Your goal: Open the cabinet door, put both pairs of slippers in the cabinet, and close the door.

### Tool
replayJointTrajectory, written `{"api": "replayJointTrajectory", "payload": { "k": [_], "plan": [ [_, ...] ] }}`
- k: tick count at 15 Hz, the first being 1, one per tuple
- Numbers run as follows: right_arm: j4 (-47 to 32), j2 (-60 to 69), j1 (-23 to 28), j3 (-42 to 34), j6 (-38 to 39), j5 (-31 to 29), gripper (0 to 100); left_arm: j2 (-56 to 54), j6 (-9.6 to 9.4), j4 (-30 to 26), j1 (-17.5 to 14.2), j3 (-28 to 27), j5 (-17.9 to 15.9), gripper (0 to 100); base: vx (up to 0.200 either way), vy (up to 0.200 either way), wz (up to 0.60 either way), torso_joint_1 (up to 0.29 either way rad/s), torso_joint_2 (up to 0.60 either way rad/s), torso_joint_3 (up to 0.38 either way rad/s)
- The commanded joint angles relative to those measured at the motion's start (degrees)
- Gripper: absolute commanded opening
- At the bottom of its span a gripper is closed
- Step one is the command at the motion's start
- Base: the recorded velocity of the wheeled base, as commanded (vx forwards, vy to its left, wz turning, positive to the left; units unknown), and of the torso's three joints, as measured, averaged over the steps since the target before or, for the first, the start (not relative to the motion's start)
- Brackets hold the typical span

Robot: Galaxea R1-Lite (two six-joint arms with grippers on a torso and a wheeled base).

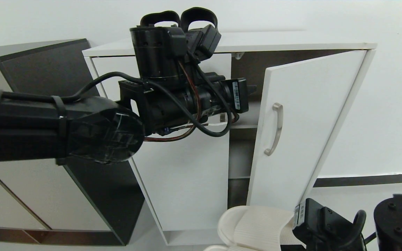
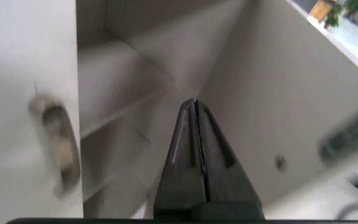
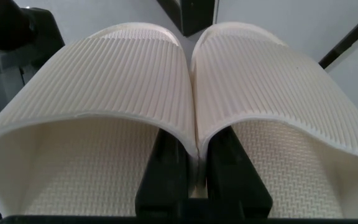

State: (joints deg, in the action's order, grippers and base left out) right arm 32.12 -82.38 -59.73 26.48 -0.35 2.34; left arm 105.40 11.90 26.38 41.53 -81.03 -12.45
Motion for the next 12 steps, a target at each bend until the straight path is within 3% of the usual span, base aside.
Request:
{"api": "replayJointTrajectory", "payload": {
  "k": [1, 3, 5, 9, 11, 12],
  "plan": [
    [-0.04, -0.58, -0.03, 0.07, 0.0, 0.03, 0, 2.27, -0.03, 0.25, 0.04, -0.62, 0.05, 0, 0.0, 0.0, 0.0, 0.0, 0.0, 0.0],
    [-0.04, -1.02, -0.03, 0.15, 0.0, 0.03, 0, 5.08, 0.41, 6.67, 0.04, -0.62, 0.05, 0, 0.0, 0.0, 0.0, 0.0, 0.0, 0.0],
    [0.05, -1.2, -0.12, 0.15, 0.0, 0.03, 0, 4.81, 2.43, 7.02, 0.04, -0.44, 0.14, 0, 0.0, 0.0, 0.0, 0.0, 0.0, 0.0],
    [-0.04, -1.9, -0.73, 0.07, 0.09, 0.03, 0, 2.79, 4.54, 4.47, 0.04, 1.05, 0.23, 0, 0.0, 0.0, 0.0, 0.0, 0.0, 0.0],
    [-0.04, -2.34, -0.82, -0.37, 0.09, 0.03, 0, 2.0, 5.24, 5.35, 0.48, 4.21, 0.41, 0, -0.2, 0.0, 0.0, 0.015, 0.0, -0.005],
    [-0.04, -2.43, -1.09, -0.37, 0.09, 0.03, 0, 1.21, 5.24, 7.02, 2.76, 6.85, 0.49, 0, -0.2, 0.0, 0.0, 0.002, 0.0, -0.002]
  ]
}}
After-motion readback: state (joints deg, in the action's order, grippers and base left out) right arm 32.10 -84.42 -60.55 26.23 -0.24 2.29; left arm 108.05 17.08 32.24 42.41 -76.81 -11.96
